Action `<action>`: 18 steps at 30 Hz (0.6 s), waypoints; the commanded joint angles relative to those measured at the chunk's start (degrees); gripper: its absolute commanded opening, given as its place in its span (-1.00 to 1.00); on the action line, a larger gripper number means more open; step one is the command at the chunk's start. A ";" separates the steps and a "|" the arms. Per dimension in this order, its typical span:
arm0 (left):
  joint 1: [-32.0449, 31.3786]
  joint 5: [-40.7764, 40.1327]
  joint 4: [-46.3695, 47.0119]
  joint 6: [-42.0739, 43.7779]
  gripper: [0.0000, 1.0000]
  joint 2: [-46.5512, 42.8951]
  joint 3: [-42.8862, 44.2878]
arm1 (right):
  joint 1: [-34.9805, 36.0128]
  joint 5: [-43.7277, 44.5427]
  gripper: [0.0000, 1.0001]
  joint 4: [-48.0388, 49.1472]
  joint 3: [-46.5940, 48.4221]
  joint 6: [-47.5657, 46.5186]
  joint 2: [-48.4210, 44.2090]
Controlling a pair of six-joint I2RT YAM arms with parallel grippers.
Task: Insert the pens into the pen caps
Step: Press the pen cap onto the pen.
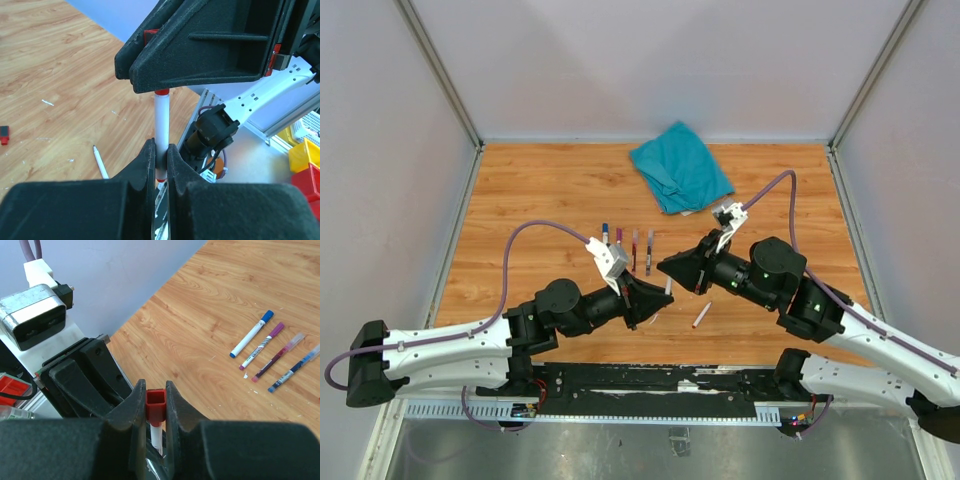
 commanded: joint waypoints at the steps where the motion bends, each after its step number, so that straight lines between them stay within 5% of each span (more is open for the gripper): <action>1: 0.23 -2.38 6.24 2.08 -0.99 -1.76 3.68 | -0.48 -4.12 -0.99 1.46 -3.66 3.39 0.00; 6: 0.17 -3.56 9.35 2.77 -0.99 -2.82 5.38 | 1.74 -5.15 -0.99 1.36 -7.40 5.46 0.67; 18: 0.07 -5.34 12.57 3.27 -0.99 -3.78 7.83 | 16.87 7.39 -0.99 0.70 -19.30 12.51 0.72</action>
